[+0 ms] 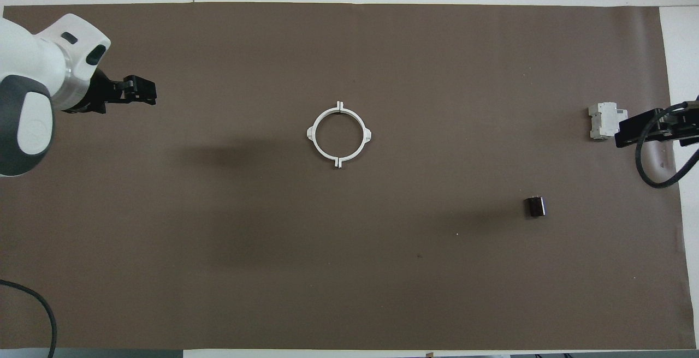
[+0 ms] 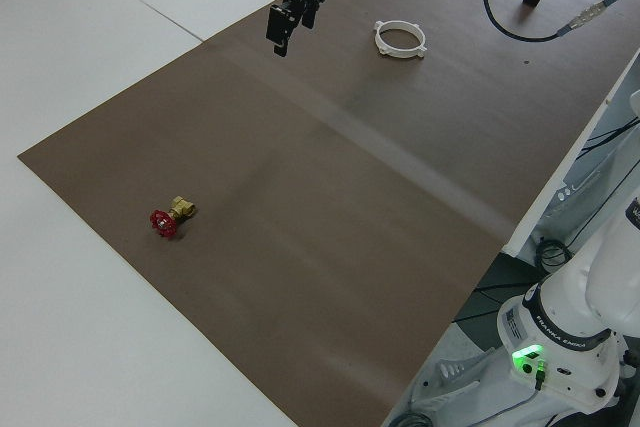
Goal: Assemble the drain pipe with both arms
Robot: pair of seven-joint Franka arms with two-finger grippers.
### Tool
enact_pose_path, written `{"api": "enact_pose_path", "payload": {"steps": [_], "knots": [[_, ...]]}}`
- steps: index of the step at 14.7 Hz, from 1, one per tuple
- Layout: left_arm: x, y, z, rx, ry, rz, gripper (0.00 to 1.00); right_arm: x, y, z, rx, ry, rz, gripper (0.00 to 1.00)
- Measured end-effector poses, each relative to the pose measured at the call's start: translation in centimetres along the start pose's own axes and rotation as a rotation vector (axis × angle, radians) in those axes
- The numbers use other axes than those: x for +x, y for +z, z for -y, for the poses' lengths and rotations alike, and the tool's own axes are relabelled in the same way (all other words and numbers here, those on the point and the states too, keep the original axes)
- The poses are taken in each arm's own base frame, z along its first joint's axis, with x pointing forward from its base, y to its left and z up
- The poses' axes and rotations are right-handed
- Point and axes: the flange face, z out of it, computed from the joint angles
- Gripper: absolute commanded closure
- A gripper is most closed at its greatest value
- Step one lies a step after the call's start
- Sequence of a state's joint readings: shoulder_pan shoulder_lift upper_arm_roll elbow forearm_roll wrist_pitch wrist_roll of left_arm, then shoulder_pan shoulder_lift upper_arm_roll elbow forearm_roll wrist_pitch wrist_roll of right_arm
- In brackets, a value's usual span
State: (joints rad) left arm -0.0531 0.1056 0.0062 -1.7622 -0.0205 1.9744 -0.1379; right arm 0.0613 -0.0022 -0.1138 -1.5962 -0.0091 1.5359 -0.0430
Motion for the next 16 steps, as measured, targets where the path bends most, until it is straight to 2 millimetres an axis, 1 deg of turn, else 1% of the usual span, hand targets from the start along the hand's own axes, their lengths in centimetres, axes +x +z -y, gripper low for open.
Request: {"api": "enact_pose_path", "payload": {"steps": [2,5,8,10,16], "knots": [[-0.8,-2.6,1.4,0.000,0.011,-0.004,0.00,0.1,-0.1,0.0,0.000,0.000,-0.008,0.00],[-1.5,-6.1,2.7,0.003,0.038,0.014,0.00,0.1,-0.1,0.0,0.001,0.000,-0.008,0.00],[-1.5,-8.5,4.2,0.005,0.053,0.027,0.00,0.1,-0.1,0.0,0.001,0.000,-0.008,0.00],[-1.7,-9.3,4.9,0.007,0.051,0.042,0.00,0.1,-0.1,0.0,0.002,0.000,-0.008,0.00],[-2.2,-9.1,5.0,0.007,0.052,0.088,0.00,0.1,-0.1,0.0,0.002,0.000,-0.008,0.00]]}}
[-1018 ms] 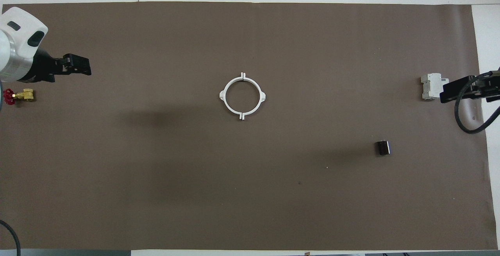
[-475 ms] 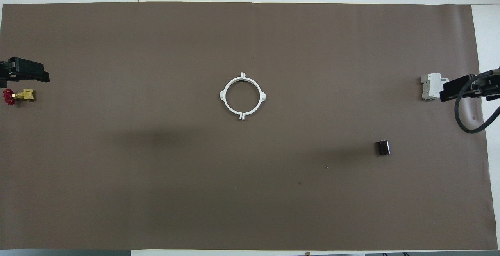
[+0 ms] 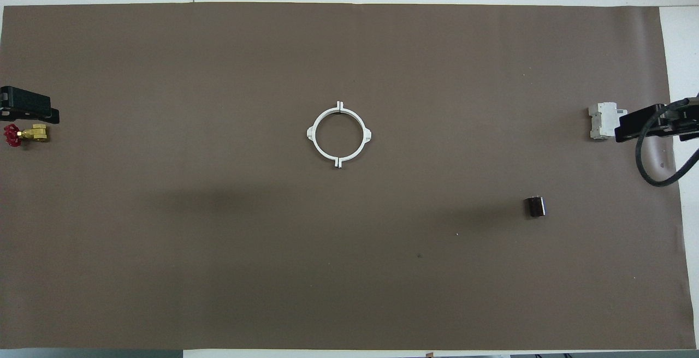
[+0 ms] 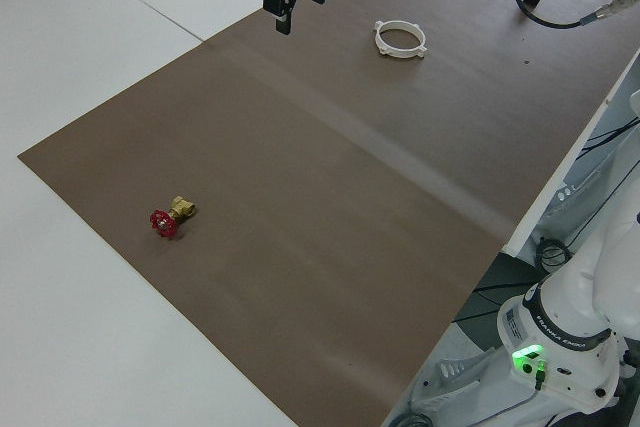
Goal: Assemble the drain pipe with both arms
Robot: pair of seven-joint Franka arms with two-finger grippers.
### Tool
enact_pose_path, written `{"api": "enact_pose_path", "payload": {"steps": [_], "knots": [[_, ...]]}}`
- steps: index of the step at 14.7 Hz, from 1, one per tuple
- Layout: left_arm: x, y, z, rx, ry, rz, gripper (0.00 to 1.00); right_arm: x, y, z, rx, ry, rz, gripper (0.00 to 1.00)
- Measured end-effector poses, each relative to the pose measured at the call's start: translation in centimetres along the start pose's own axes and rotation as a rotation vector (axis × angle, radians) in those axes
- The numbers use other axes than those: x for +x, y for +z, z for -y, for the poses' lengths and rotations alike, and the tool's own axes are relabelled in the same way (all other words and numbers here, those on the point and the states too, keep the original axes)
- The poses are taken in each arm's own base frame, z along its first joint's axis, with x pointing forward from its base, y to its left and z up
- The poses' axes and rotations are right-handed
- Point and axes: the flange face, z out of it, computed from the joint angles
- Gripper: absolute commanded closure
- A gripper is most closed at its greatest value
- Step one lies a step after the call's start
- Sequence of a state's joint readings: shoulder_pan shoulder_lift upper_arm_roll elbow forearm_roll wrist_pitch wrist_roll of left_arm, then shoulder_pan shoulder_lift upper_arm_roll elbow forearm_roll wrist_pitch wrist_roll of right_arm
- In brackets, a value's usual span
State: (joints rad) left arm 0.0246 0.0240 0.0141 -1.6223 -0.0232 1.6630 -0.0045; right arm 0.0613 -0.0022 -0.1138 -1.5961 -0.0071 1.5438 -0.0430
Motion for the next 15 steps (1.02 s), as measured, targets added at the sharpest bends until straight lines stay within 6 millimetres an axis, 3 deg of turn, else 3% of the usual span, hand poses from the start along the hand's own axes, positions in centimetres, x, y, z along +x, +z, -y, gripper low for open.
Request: {"api": "enact_pose_path", "payload": {"steps": [9,15], "knots": [[-1.8,-0.4,0.0,-0.004,0.000,0.024,0.00,0.0,0.0,0.0,0.000,0.000,0.000,0.00],[-2.0,-0.4,0.0,-0.004,0.000,0.024,0.00,0.0,0.0,0.0,0.000,0.000,0.000,0.00]]}}
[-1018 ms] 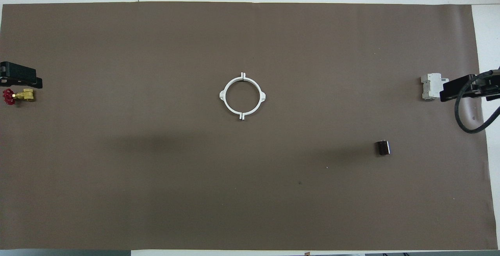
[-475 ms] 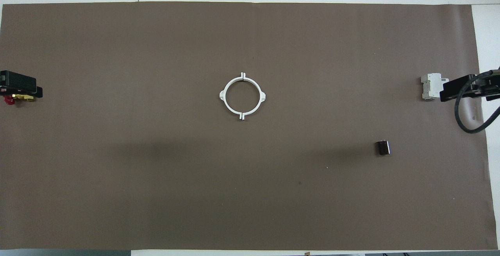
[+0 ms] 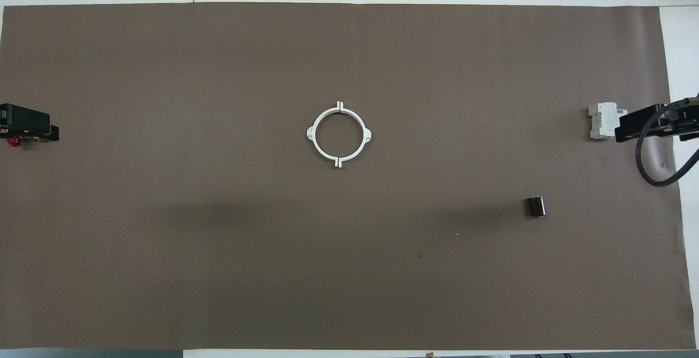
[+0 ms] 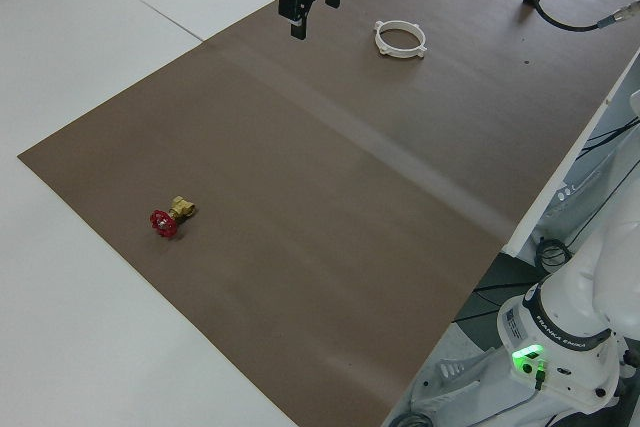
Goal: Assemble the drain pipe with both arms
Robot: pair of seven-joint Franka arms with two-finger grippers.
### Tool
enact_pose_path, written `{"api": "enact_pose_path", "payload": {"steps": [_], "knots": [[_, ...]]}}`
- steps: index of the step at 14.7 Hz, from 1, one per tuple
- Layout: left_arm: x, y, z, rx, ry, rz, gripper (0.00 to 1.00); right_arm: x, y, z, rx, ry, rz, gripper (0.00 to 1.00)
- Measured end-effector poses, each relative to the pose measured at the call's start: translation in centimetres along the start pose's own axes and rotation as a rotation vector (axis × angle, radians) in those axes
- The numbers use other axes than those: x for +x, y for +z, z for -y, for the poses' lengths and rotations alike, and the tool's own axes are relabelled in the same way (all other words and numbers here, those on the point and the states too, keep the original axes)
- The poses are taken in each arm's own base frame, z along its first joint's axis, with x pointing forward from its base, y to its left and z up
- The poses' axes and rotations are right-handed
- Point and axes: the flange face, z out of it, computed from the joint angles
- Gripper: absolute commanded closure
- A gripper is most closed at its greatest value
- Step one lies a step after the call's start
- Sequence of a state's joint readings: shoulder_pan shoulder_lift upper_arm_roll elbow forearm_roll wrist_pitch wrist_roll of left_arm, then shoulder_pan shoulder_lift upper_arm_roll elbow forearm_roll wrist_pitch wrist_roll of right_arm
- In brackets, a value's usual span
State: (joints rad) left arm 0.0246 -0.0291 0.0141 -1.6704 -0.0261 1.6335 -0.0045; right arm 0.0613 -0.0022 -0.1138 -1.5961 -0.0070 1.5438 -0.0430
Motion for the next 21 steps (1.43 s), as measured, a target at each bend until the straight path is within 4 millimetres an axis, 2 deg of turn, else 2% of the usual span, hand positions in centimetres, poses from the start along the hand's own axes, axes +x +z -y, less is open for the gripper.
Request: {"api": "enact_pose_path", "payload": {"steps": [13,21], "knots": [[0.00,0.01,0.00,0.000,0.000,0.000,0.00,0.01,-0.20,0.03,0.000,0.000,-0.004,0.00],[0.00,0.01,0.00,0.000,0.000,0.000,0.00,0.01,-1.00,0.02,-0.001,0.000,-0.021,0.00]]}}
